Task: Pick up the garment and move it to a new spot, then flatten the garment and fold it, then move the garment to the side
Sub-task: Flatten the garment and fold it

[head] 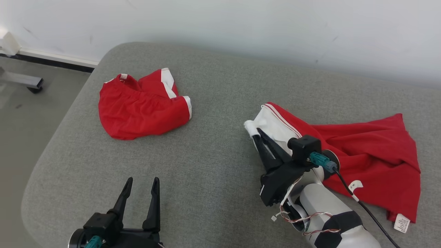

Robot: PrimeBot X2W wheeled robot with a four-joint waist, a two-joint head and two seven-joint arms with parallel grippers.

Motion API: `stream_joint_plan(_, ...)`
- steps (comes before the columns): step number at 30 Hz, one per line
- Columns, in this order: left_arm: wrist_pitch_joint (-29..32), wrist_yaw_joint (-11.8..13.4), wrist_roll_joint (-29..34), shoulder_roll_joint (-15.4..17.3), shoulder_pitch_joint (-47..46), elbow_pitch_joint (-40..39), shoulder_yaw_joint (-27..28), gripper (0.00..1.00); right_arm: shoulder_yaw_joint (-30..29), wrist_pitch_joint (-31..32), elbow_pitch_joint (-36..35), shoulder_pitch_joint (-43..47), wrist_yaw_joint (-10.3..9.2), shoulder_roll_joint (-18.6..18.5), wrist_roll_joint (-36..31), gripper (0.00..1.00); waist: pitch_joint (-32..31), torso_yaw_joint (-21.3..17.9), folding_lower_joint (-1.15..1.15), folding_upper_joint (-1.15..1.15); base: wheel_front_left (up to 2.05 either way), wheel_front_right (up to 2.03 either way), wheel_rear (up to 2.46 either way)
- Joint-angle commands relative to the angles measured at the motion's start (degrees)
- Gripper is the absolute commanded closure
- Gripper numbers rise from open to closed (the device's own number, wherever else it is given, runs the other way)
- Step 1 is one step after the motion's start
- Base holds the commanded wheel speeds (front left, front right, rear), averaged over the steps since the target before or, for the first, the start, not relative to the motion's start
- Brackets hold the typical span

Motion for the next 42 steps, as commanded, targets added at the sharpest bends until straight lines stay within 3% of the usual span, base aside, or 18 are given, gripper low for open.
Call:
stream_joint_plan(1,-0.2,0.2,-0.64,-0.11,-0.53,0.1,-0.07,0.0,0.22,-0.27,-0.14,-0.63,-0.15,0.03,0.47,0.0,0.38,0.38,-0.01,0.0,0.0,0.0,0.0)
stream_joint_plan(10,-0.2,0.65,0.11,-0.1,0.72,0.23,1.38,0.0,-1.98,-0.21,-3.67,1.88,-0.15,0.01,-1.7,0.0,-1.58,-2.58,-0.01,0.0,0.0,0.0,0.0)
stream_joint_plan(26,-0.2,0.31,2.5,-0.09,4.46,-1.43,5.2,0.0,-22.07,-0.2,-24.26,20.55,-0.15,-8.59,-8.09,0.0,-5.31,-9.67,-0.01,0.0,0.0,0.0,0.0)
stream_joint_plan(33,-0.2,0.11,3.41,-0.08,5.74,-1.87,6.36,0.0,-28.46,-0.2,-30.64,29.85,-0.15,-7.11,-9.07,0.0,-6.55,-10.9,-0.01,0.0,0.0,0.0,0.0)
stream_joint_plan(42,-0.2,-0.12,3.57,-0.09,6.61,-2.31,7.25,0.0,-31.01,-0.2,-34.15,35.72,-0.15,-4.74,-9.82,0.0,-6.93,-11.67,-0.01,0.0,0.0,0.0,0.0)
